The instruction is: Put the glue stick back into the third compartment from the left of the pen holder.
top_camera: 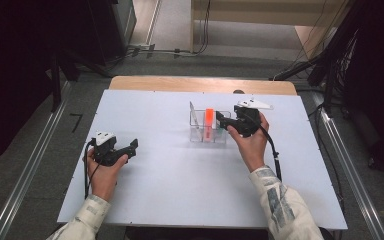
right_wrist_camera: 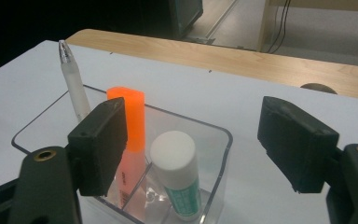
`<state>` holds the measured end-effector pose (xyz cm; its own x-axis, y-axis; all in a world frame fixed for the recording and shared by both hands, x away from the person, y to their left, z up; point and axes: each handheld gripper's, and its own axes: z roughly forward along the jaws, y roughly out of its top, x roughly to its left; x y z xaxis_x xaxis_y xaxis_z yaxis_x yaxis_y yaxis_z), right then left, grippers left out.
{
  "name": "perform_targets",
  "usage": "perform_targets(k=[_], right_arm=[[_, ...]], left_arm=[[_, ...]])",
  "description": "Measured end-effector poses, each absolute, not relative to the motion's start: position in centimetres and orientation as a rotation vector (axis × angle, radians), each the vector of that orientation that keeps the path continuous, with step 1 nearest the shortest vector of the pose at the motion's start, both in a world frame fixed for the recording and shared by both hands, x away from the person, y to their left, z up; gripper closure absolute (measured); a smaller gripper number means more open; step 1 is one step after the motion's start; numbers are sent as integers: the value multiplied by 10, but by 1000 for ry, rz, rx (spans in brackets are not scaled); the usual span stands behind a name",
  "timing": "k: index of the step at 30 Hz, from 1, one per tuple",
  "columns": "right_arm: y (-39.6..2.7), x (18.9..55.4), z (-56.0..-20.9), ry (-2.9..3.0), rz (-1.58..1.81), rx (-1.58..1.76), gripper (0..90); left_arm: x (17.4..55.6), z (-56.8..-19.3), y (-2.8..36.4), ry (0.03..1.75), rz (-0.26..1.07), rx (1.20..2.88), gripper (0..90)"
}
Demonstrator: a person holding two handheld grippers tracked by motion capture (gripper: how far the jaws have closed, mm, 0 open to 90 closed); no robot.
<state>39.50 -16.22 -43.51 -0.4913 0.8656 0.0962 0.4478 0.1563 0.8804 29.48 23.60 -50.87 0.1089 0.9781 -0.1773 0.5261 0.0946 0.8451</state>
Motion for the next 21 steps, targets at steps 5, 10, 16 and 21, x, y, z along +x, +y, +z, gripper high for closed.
perform_targets(k=[5, 10, 16, 21], right_arm=[[-165, 394, -436, 1997, 1280, 1251, 168], [-168, 392, -435, 1997, 1280, 1249, 156], [-170, 388, -434, 1995, 1280, 1234, 152], [-176, 385, -434, 1994, 1273, 1231, 151]], left_arm=[[295, -509, 236, 1531, 680, 1547, 169], [295, -508, 236, 1532, 682, 1546, 170], [295, -508, 236, 1531, 680, 1546, 169], [294, -508, 236, 1530, 684, 1543, 170]])
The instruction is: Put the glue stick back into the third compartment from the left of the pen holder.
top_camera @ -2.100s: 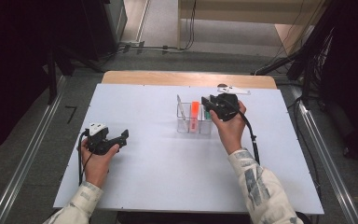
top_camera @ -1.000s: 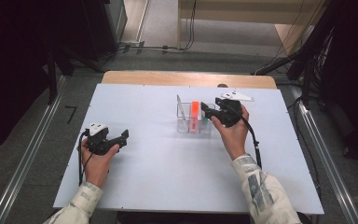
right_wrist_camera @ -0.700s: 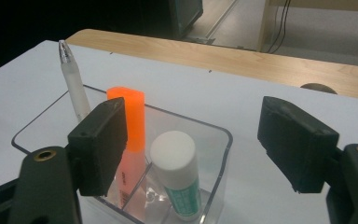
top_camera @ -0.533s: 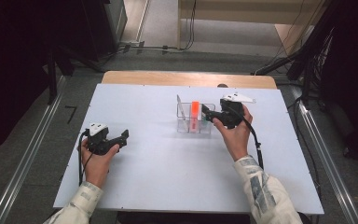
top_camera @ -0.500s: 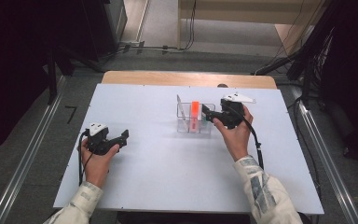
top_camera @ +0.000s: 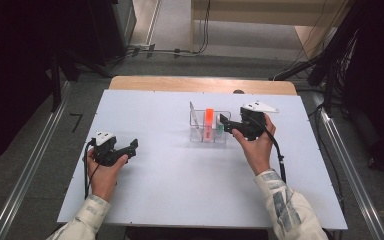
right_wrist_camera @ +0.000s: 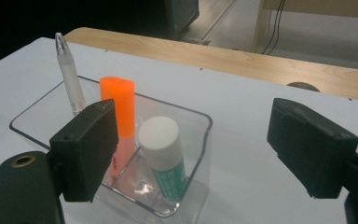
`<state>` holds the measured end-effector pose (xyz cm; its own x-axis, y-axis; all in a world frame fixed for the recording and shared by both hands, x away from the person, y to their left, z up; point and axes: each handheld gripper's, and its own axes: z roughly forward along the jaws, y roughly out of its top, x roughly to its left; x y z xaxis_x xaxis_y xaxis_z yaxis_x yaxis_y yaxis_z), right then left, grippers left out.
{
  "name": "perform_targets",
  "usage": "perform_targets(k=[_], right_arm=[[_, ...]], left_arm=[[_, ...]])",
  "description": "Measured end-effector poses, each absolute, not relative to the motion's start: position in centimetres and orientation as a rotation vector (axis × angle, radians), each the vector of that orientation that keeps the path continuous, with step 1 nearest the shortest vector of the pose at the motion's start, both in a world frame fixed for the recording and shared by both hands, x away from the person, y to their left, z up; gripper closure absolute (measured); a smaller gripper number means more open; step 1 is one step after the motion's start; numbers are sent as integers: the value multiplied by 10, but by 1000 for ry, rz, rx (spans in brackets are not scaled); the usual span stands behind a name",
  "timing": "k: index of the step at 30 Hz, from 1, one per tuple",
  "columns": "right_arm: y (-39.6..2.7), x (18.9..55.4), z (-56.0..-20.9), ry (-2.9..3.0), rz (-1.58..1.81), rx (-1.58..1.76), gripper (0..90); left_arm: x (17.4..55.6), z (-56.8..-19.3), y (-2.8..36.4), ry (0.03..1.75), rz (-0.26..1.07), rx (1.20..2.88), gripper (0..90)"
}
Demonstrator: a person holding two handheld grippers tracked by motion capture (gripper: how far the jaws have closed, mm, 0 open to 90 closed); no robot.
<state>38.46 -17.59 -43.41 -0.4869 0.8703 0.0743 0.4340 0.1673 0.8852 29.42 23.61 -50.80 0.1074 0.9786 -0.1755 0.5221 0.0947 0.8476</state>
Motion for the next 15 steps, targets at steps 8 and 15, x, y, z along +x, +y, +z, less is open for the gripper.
perform_targets(k=[8, 15], right_arm=[[-188, 377, -435, 1992, 1262, 1231, 152], [-198, 369, -436, 1996, 1257, 1224, 152]], left_arm=[[294, -508, 235, 1527, 685, 1547, 169], [292, -506, 234, 1513, 727, 1560, 169]])
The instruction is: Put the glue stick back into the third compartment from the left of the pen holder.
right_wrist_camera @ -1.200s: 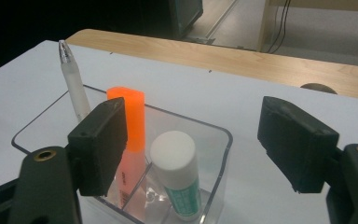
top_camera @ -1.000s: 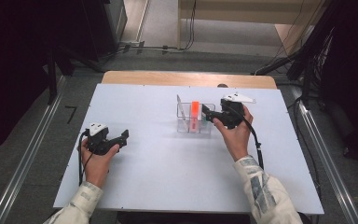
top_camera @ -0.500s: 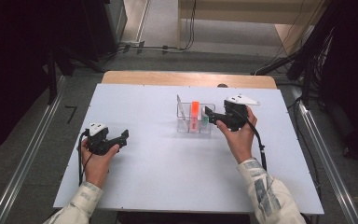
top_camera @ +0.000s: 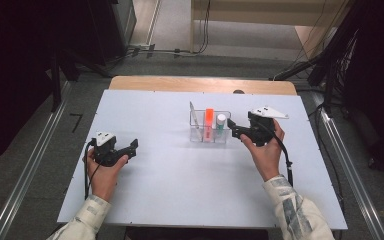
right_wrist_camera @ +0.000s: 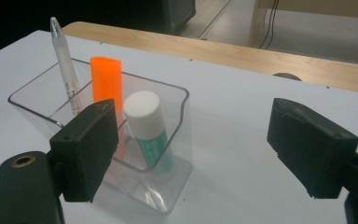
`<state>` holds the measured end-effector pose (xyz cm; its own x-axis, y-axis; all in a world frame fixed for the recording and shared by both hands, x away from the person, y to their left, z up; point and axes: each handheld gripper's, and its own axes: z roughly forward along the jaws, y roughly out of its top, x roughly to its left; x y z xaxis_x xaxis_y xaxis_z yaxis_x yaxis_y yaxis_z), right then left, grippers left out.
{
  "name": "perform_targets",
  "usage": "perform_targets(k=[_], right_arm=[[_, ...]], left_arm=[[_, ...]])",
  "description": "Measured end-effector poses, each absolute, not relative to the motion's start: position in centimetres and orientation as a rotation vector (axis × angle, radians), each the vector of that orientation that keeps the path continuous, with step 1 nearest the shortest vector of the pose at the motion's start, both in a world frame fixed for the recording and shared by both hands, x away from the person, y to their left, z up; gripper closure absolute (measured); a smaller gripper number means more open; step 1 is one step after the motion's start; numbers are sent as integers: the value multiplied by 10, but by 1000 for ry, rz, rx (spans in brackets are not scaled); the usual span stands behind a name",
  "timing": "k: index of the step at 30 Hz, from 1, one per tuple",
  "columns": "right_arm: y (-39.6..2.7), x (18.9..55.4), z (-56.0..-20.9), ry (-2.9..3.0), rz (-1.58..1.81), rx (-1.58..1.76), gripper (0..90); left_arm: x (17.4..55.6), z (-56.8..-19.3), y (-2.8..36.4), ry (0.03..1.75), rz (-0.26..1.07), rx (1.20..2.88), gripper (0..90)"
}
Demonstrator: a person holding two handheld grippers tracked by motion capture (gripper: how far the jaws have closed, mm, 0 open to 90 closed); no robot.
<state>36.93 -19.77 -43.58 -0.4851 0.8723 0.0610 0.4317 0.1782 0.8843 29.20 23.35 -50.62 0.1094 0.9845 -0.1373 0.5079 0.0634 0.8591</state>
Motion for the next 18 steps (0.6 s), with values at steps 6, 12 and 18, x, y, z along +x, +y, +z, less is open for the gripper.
perform_targets(k=[6, 12, 18], right_arm=[[-208, 362, -441, 1994, 1244, 1231, 151], [-216, 357, -446, 2004, 1212, 1238, 151], [-228, 350, -449, 2001, 1196, 1252, 151]], left_arm=[[289, -503, 231, 1492, 753, 1581, 163], [287, -501, 230, 1484, 749, 1575, 163], [284, -499, 227, 1469, 747, 1581, 162]])
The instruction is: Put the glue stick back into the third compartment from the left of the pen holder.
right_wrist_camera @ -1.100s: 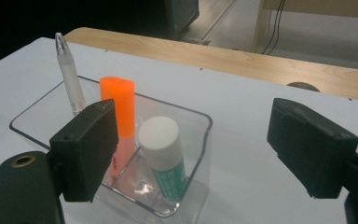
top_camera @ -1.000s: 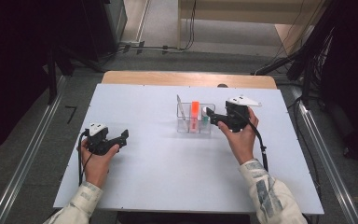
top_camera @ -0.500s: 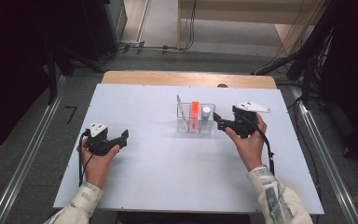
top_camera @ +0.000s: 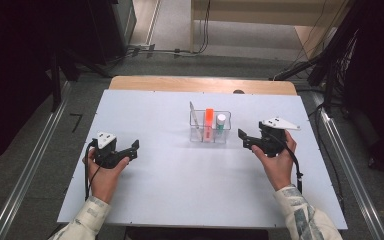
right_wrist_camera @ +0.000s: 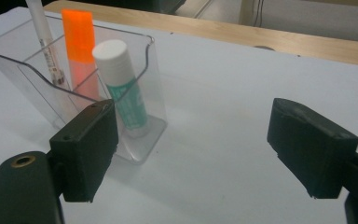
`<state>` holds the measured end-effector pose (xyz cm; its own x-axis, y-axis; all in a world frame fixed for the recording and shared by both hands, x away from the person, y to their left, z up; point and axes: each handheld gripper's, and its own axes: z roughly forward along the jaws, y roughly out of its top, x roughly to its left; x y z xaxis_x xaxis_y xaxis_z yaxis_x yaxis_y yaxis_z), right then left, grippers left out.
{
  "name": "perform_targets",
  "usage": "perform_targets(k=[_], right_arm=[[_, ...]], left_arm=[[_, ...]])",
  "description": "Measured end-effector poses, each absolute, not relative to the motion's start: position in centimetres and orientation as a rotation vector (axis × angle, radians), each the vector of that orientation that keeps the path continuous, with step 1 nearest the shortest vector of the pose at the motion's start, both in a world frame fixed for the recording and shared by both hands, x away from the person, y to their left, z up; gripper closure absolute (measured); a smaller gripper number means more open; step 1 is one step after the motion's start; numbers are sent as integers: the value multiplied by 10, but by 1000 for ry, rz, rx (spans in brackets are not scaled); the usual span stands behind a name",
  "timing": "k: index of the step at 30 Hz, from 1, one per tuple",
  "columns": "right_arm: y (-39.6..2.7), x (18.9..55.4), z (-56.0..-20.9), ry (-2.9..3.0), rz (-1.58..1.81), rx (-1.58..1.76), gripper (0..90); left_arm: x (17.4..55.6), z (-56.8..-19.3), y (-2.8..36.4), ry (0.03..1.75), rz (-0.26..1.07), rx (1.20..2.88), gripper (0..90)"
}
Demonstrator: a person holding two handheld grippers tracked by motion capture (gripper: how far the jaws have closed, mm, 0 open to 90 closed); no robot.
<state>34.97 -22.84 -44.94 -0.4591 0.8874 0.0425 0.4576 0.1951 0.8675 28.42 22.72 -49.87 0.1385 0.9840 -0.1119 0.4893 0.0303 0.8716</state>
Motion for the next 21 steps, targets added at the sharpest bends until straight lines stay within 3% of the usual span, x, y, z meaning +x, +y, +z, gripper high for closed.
perform_targets(k=[21], right_arm=[[-275, 326, -462, 1959, 1118, 1325, 151]], left_arm=[[265, -493, 224, 1417, 768, 1619, 157]])
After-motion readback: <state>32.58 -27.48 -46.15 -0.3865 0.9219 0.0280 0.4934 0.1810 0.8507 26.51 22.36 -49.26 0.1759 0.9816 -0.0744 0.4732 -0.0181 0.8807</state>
